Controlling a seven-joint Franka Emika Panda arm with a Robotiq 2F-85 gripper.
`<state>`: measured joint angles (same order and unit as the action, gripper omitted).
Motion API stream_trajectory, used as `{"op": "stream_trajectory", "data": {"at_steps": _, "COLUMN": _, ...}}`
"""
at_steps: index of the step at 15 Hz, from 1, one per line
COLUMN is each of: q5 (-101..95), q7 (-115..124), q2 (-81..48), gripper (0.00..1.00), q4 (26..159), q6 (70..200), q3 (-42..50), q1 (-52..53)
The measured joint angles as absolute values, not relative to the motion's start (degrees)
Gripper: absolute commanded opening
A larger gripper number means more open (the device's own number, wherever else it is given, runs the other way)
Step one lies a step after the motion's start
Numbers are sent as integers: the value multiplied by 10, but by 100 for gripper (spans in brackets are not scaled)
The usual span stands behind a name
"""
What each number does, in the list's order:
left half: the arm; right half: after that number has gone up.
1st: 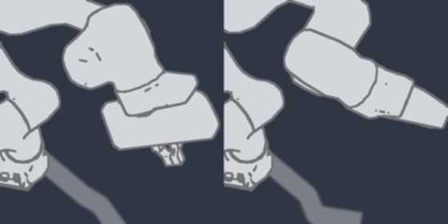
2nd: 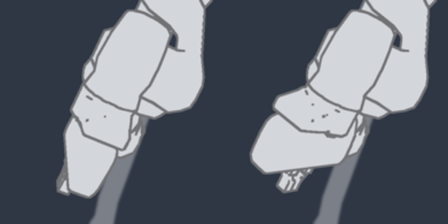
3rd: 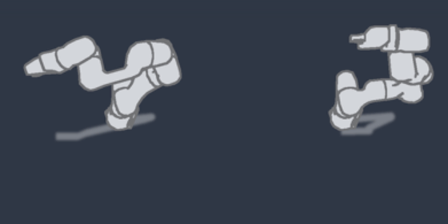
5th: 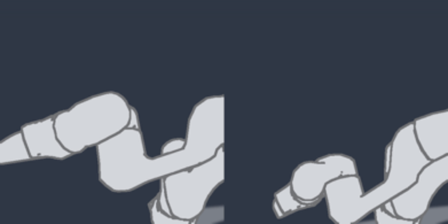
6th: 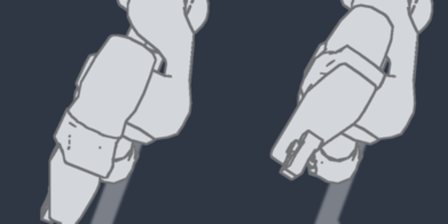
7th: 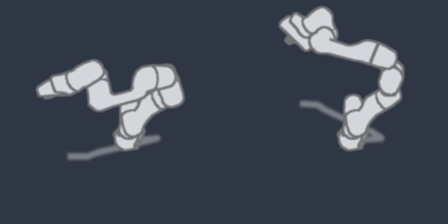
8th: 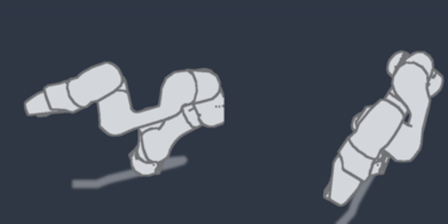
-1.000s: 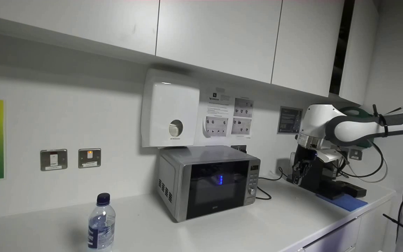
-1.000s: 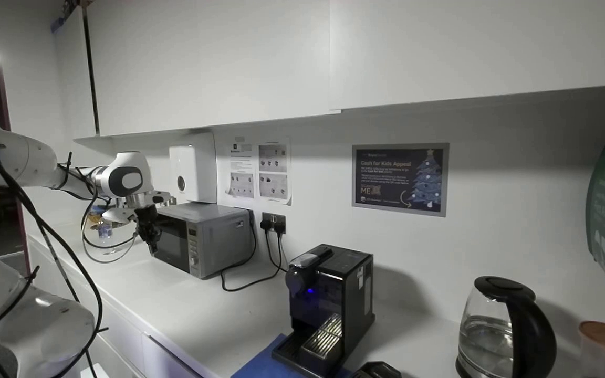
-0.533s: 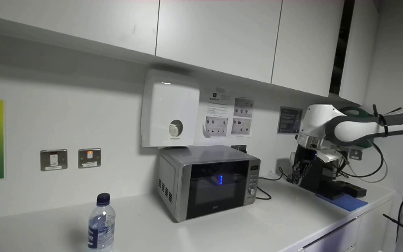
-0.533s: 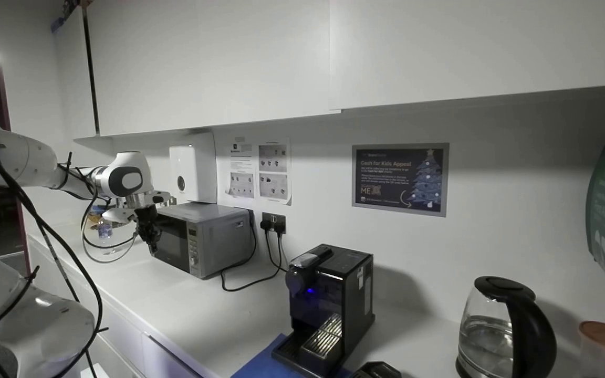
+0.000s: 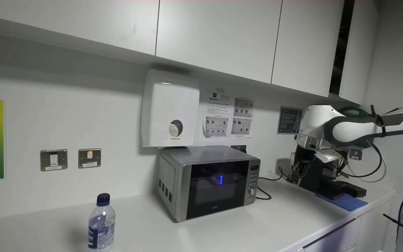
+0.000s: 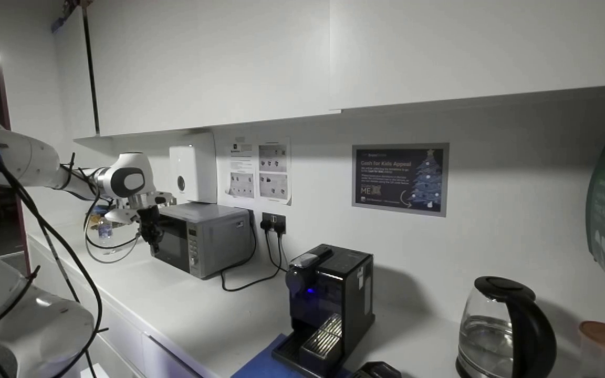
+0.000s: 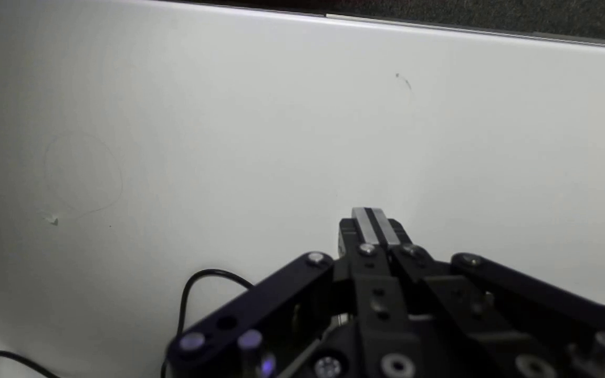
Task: Close the microwave door then press a button on the microwave.
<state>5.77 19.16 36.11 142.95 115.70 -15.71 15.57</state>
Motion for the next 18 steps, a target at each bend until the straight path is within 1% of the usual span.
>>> {"op": "stream_trajectory", "data": {"at_steps": 9, "q5": 54, "q7": 130, "q2": 270, "gripper": 0, "q4": 1429, "q6": 1277, "q3": -154, "q1": 140}}
{"op": "stream_trajectory", "data": {"at_steps": 18, "q5": 19, "q7": 124, "q2": 186, "gripper": 0, "q4": 1429, "q6": 1434, "q3": -168, "q1": 141}}
